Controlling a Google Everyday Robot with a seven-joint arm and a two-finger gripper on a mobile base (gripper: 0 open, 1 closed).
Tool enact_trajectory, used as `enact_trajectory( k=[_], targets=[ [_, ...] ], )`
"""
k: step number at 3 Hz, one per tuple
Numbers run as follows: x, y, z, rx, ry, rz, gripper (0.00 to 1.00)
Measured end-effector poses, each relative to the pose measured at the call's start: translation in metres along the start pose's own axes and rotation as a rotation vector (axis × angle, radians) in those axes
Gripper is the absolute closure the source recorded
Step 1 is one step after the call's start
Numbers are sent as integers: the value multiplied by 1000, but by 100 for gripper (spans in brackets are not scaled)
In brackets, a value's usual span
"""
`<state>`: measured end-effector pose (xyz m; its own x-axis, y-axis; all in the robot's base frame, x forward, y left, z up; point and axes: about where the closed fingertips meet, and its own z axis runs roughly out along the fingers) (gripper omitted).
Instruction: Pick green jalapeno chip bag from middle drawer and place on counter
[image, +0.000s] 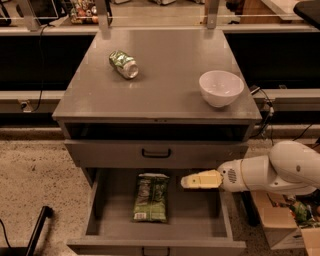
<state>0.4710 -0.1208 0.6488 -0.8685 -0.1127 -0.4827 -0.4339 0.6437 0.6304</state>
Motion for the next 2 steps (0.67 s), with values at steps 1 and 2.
enact_trajectory(
  k=[1,2],
  targets=[
    [5,-9,16,28,40,69,0],
    [27,-39,53,53,80,227,0]
  ],
)
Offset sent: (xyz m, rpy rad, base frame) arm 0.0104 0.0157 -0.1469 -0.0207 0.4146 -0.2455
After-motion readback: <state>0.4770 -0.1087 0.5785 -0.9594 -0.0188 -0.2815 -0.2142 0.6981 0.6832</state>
